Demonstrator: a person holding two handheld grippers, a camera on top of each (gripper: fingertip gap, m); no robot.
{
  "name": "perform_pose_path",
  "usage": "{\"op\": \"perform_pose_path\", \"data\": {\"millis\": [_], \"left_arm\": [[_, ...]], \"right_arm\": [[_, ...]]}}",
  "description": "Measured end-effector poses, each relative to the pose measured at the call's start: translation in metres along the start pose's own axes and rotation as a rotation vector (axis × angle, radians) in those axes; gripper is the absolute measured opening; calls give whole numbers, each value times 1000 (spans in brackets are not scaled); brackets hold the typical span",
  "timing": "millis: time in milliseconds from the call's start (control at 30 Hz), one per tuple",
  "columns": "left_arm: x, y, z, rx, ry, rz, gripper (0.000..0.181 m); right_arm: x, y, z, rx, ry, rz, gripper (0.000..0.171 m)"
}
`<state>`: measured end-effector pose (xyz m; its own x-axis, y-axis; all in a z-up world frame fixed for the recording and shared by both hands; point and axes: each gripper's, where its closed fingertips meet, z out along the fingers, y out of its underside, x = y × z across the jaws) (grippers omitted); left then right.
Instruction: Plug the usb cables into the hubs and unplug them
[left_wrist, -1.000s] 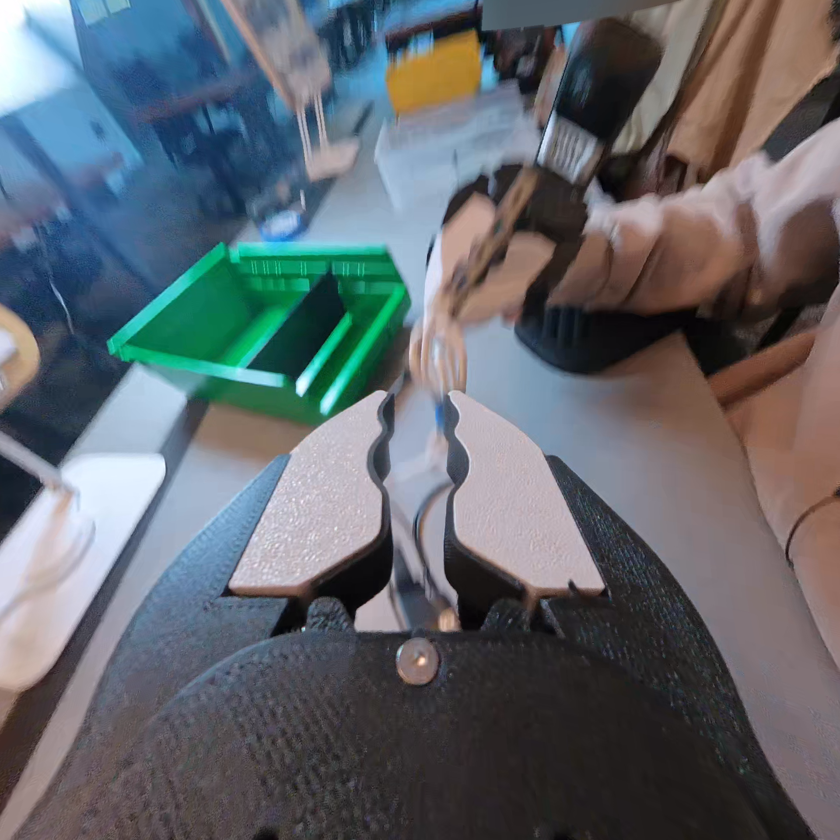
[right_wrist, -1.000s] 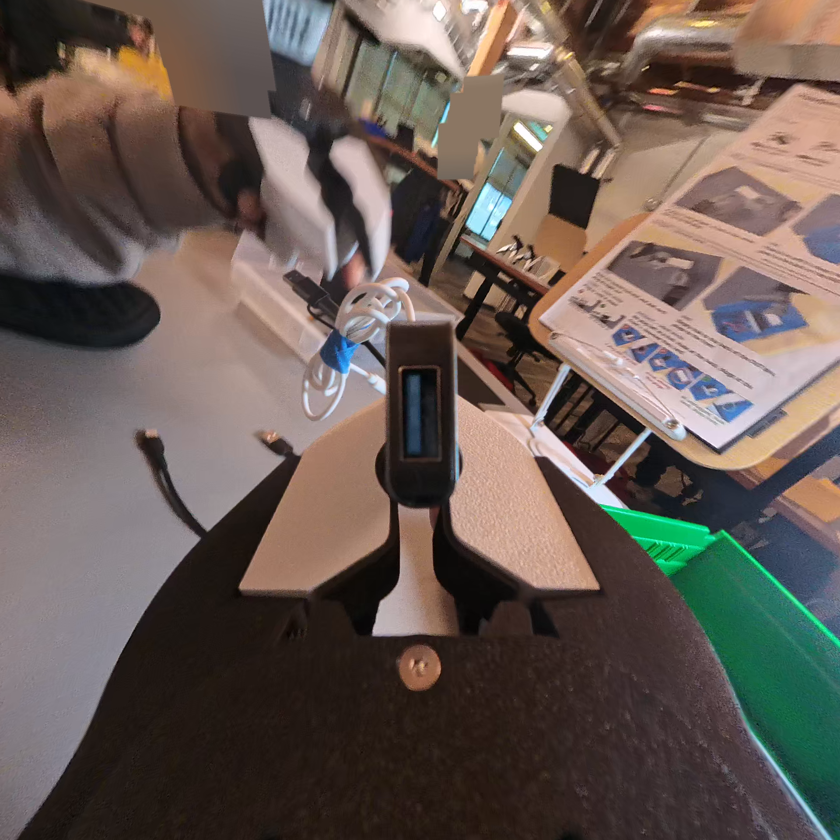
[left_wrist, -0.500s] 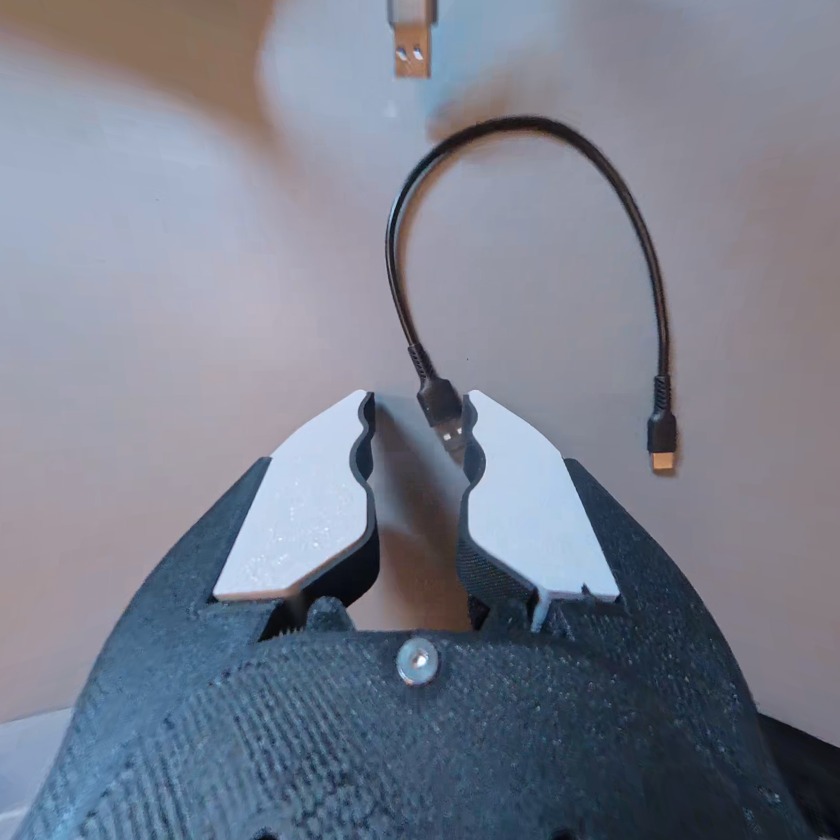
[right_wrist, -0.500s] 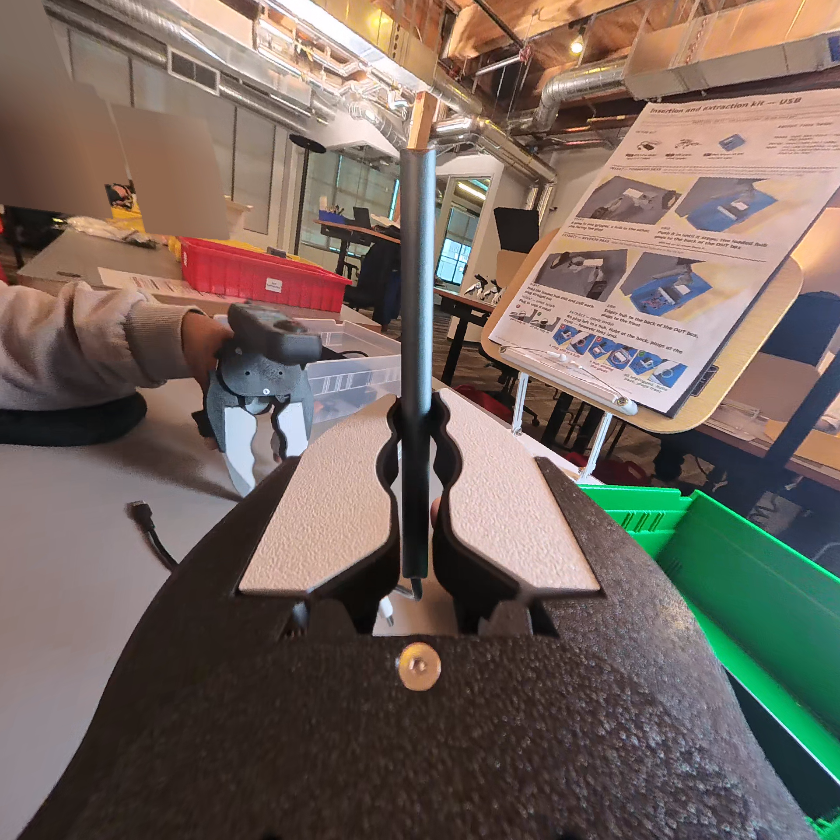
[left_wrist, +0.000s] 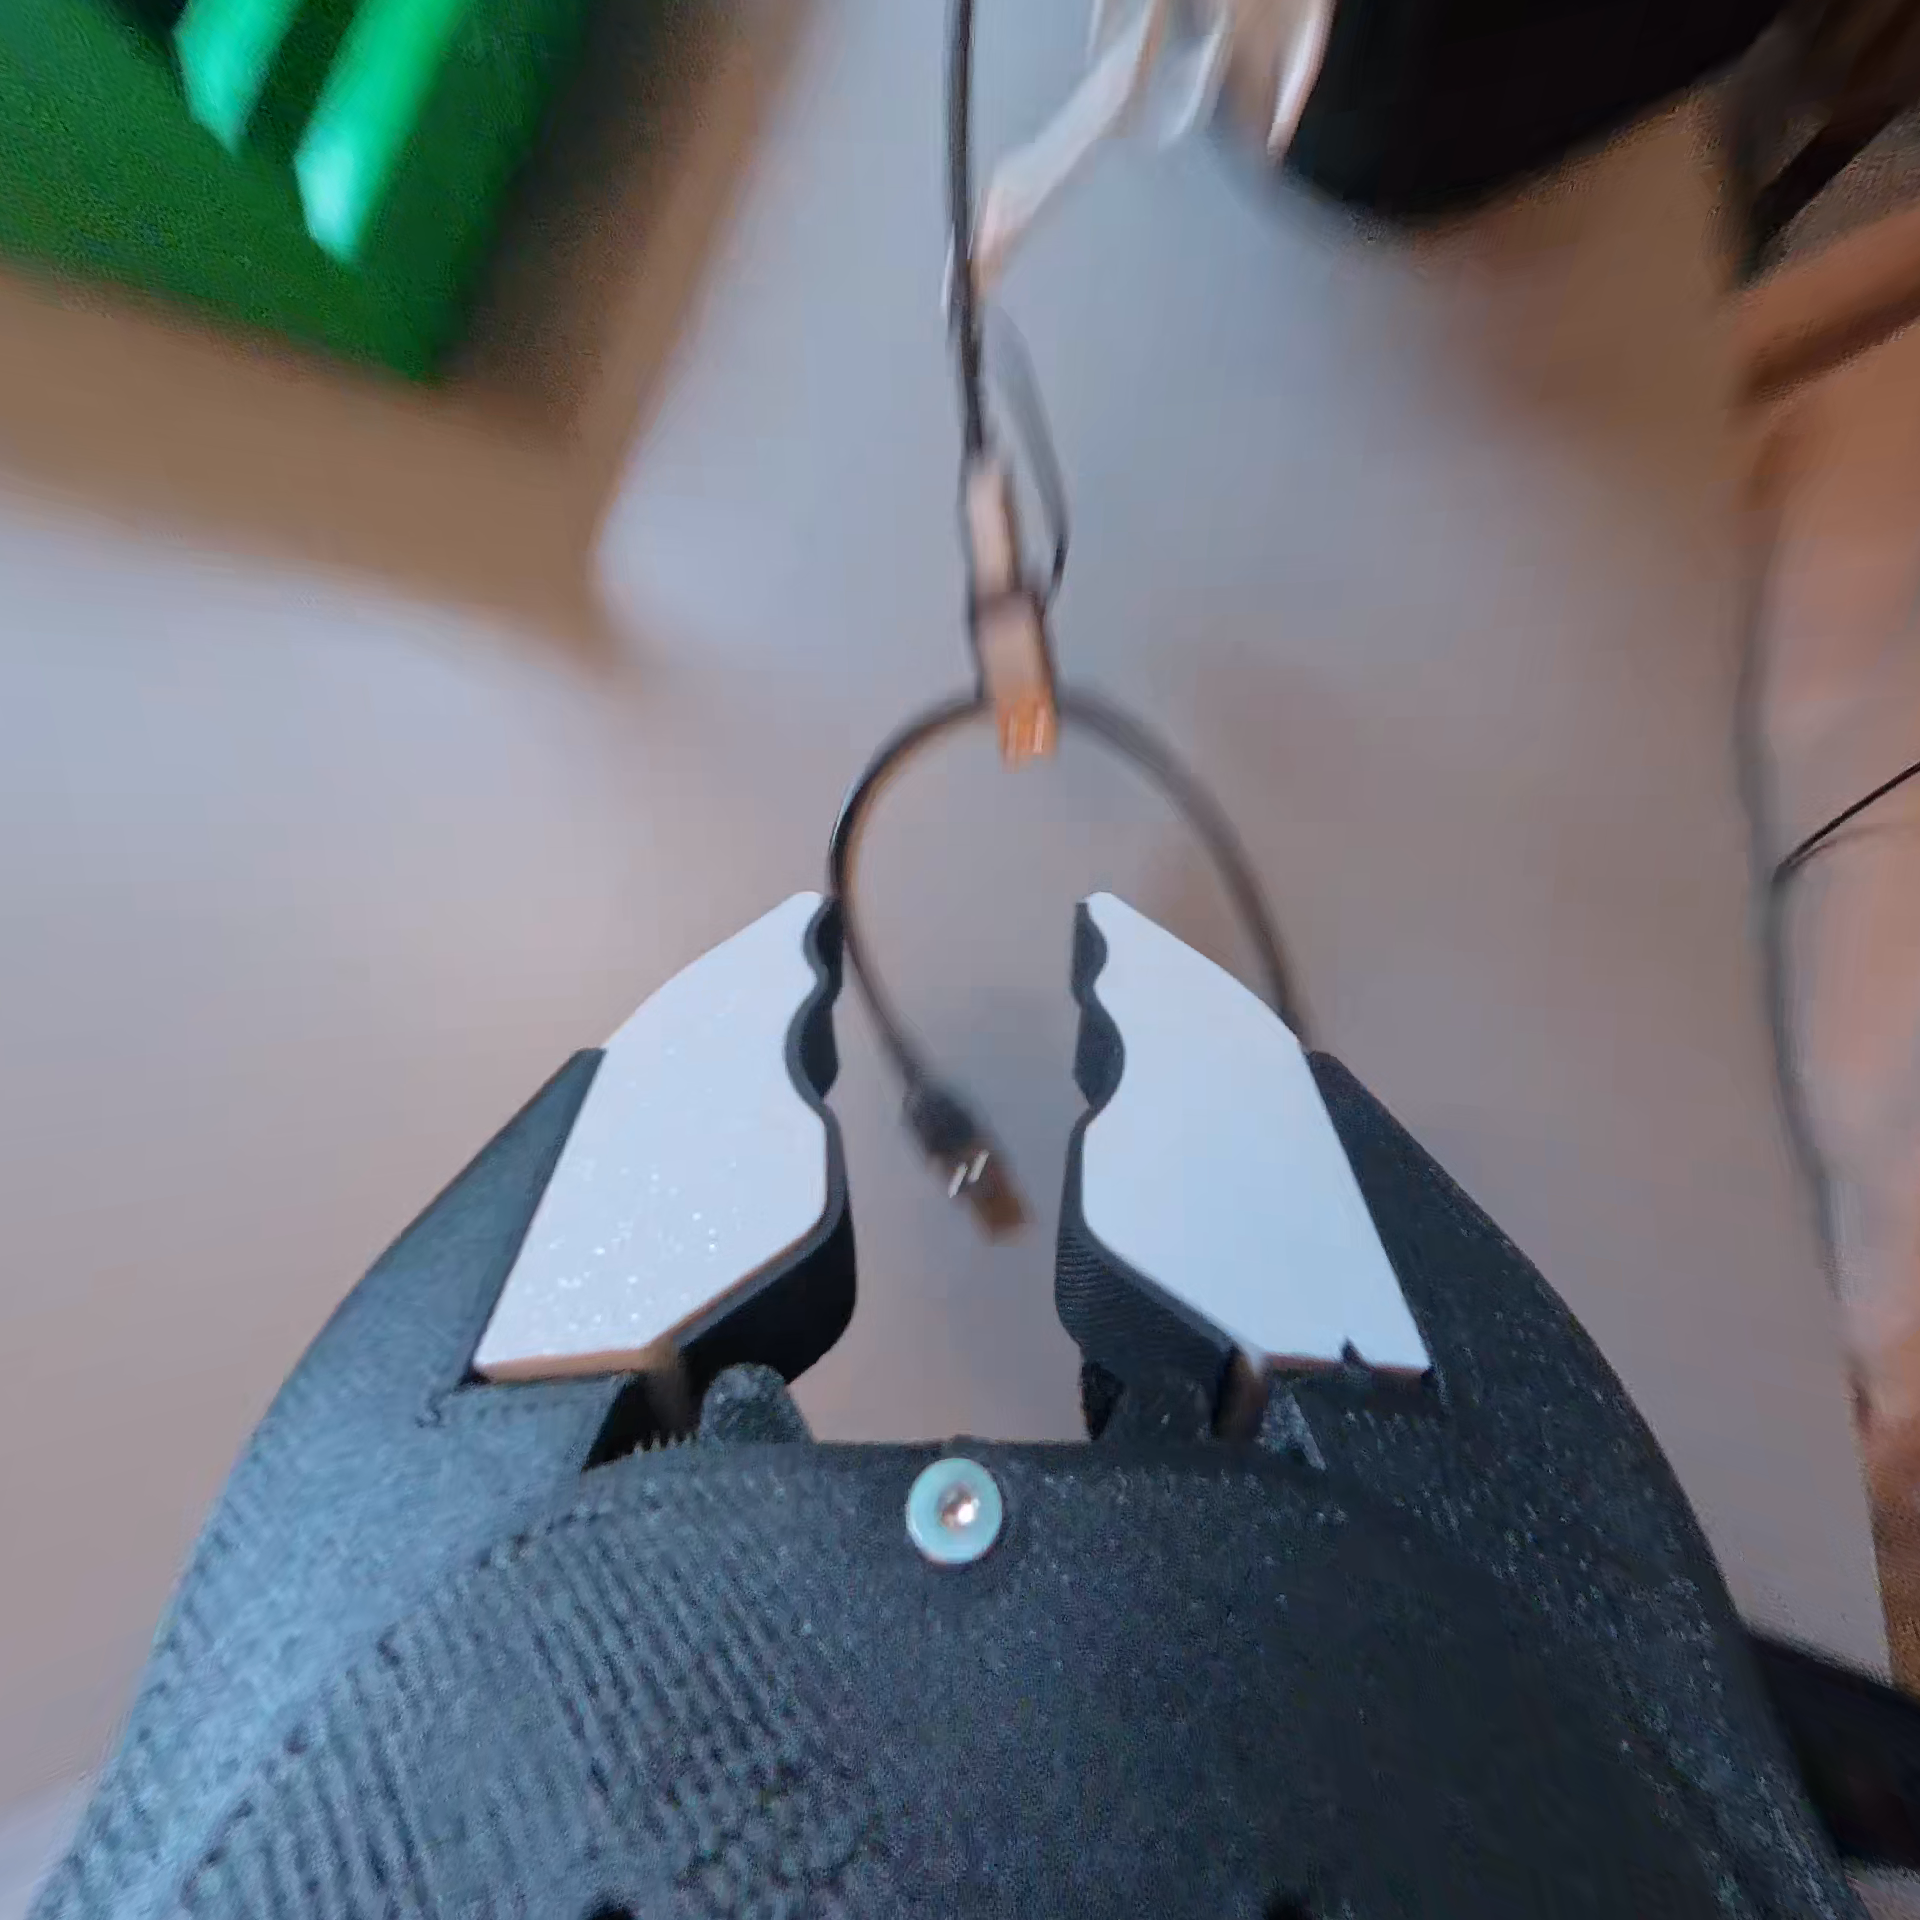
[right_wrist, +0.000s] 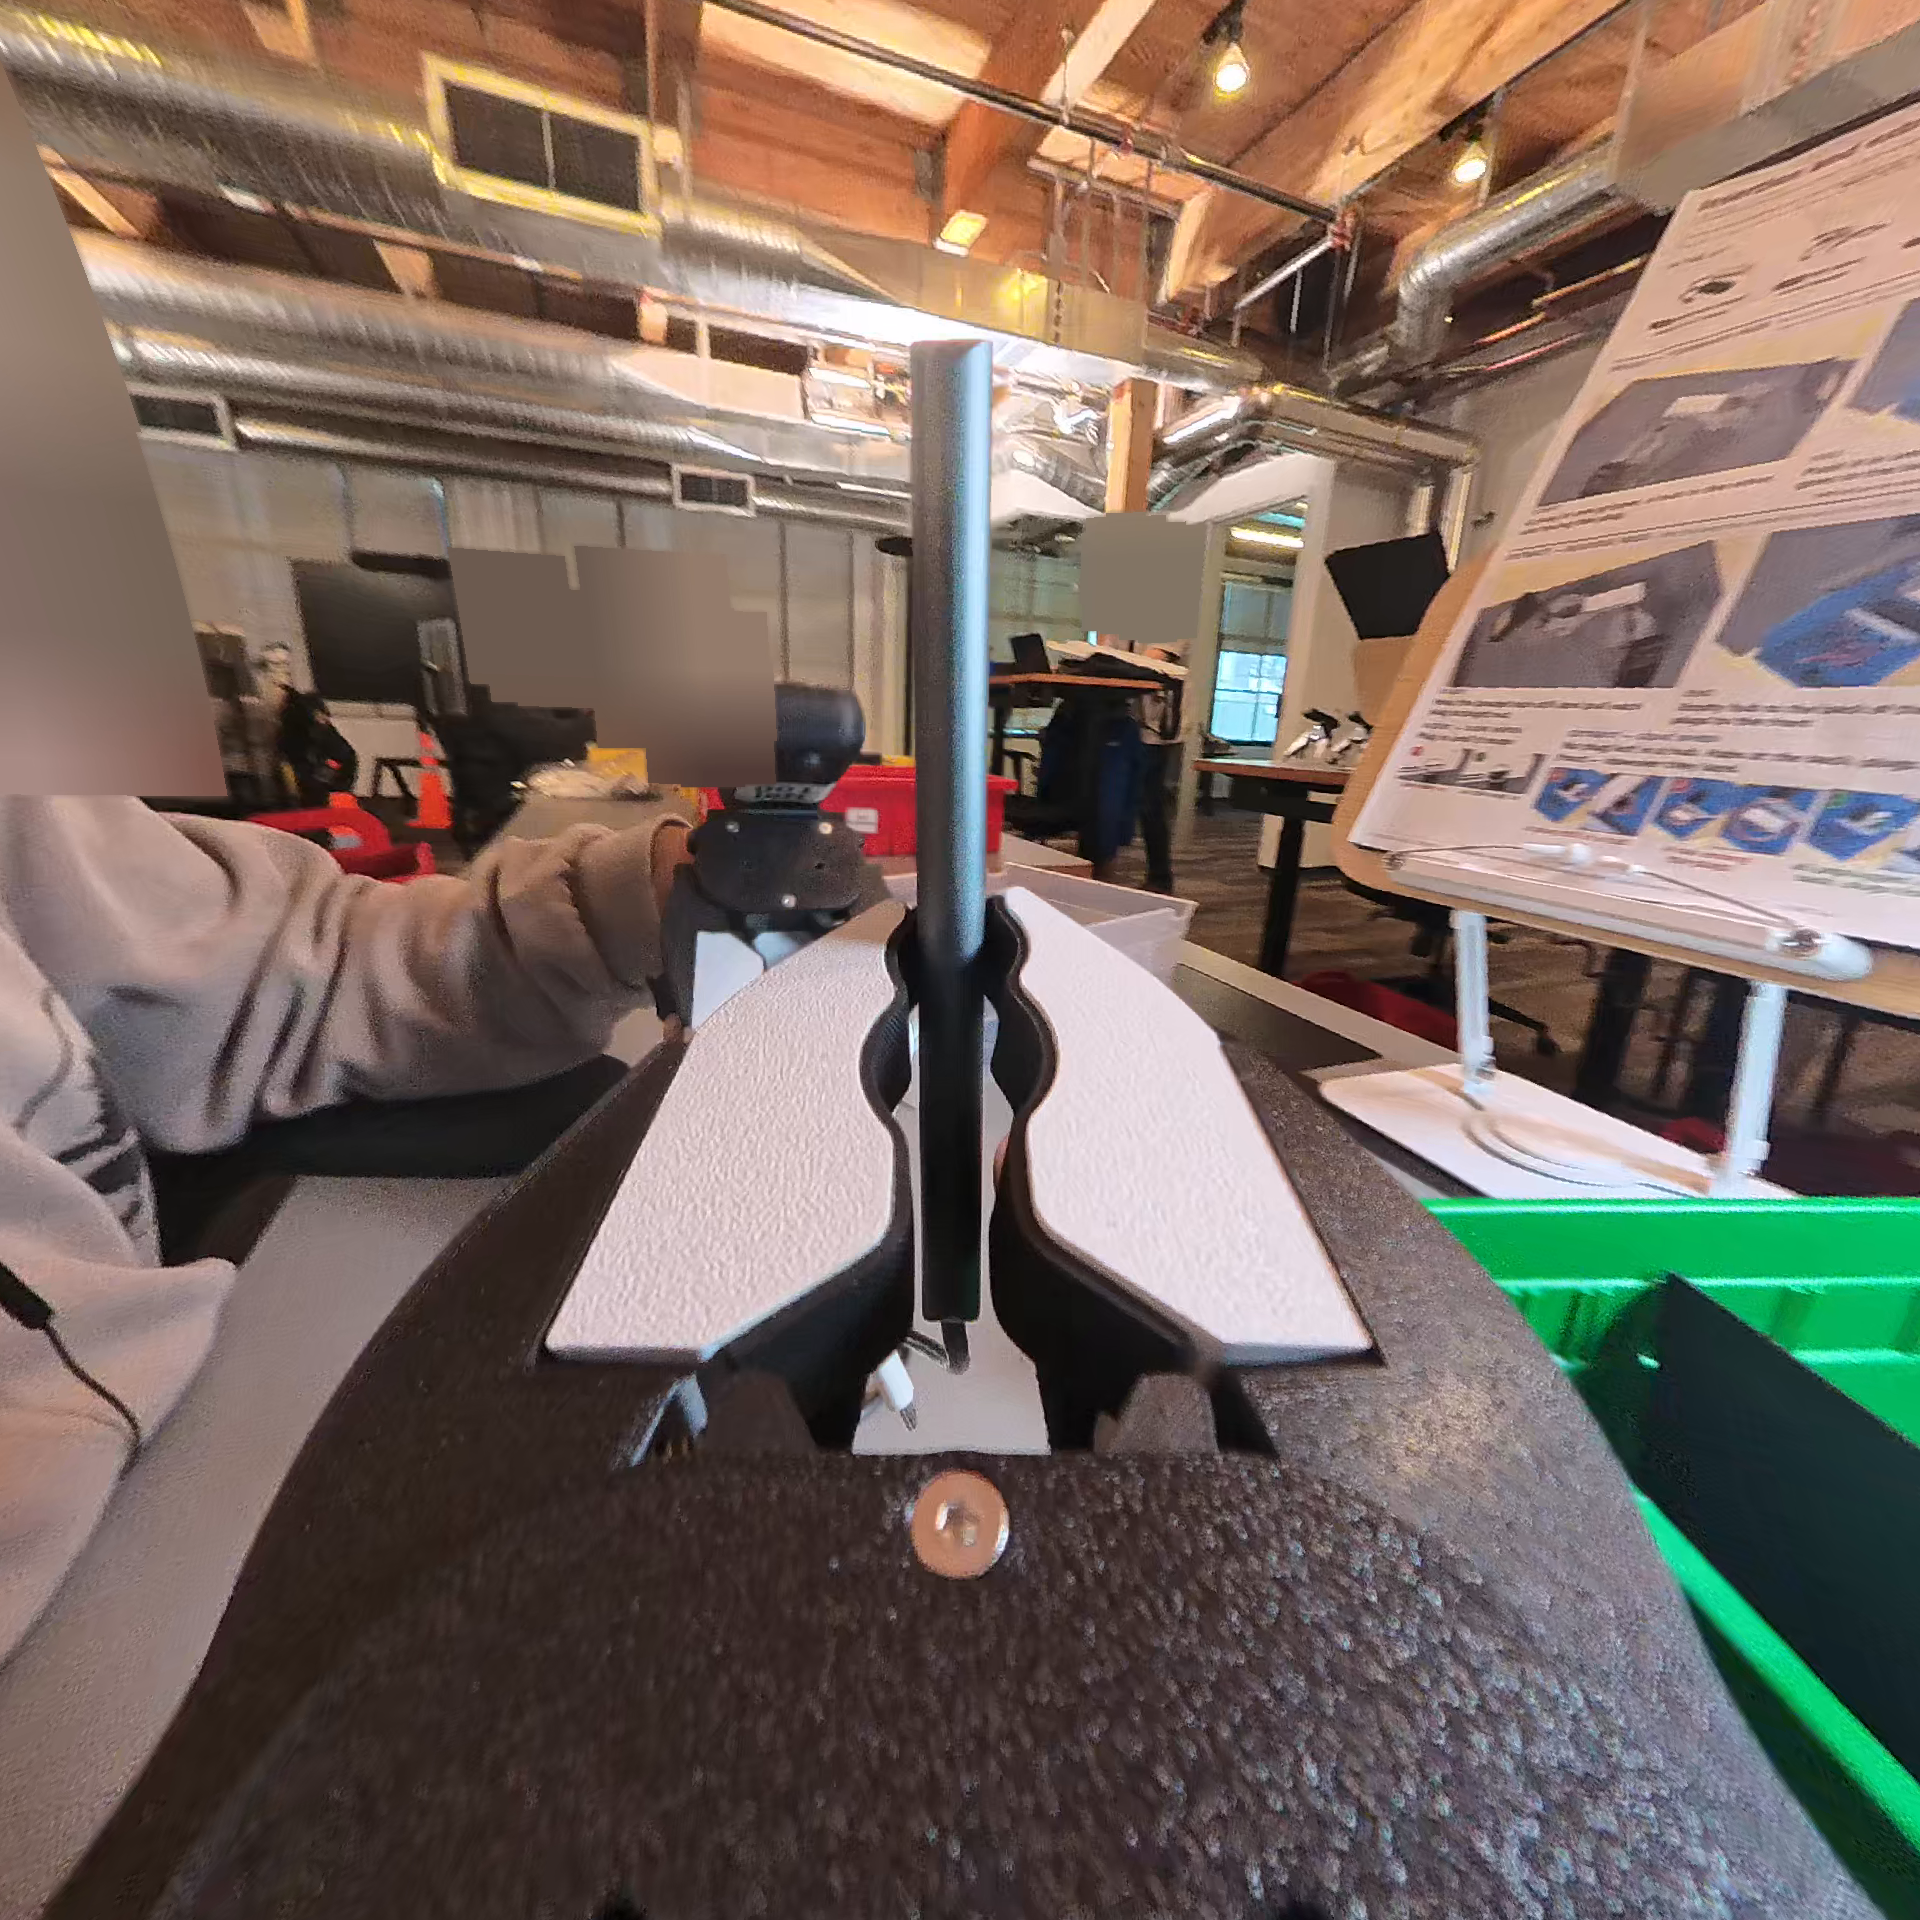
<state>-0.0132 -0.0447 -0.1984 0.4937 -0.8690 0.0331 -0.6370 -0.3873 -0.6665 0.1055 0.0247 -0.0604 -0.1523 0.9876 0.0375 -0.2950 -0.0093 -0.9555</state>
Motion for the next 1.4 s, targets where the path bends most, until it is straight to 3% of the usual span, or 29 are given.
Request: {"op": "perform_pose_path", "data": {"millis": [33,133,200,267,500,600,800,967,1167,1233,1300,1400], "left_arm": [[7,-24,-1,118,21,15,49],[26,-95,-5,476,63,8,58],[32,-120,-2,577,59,-6,57],[22,-119,7,510,-71,73,29],[5,-100,-17,325,-275,196,10],[0,-99,-31,297,-337,213,8],[-6,-95,-35,243,-414,265,7],[2,-91,-18,241,-352,294,7],[3,-90,-17,282,-316,292,7],[2,-92,-25,323,-293,260,13],[-3,-93,-44,390,-238,147,32],[-26,-80,-83,461,-244,11,35]], "right_arm": [[-4,1,3,10,-16,18,10],[-16,7,12,17,-69,54,10],[-24,17,18,-9,-98,52,10],[-30,26,22,-40,-125,49,10],[-20,73,17,-414,-81,-252,15],[-13,80,11,-546,-25,-391,27],[-14,87,21,-636,64,-593,43],[-16,96,30,-614,92,-704,16],[-18,95,29,-604,78,-717,15],[-16,90,27,-601,93,-726,15],[-10,83,22,-590,123,-728,14],[8,62,11,-535,192,-676,15]]}}
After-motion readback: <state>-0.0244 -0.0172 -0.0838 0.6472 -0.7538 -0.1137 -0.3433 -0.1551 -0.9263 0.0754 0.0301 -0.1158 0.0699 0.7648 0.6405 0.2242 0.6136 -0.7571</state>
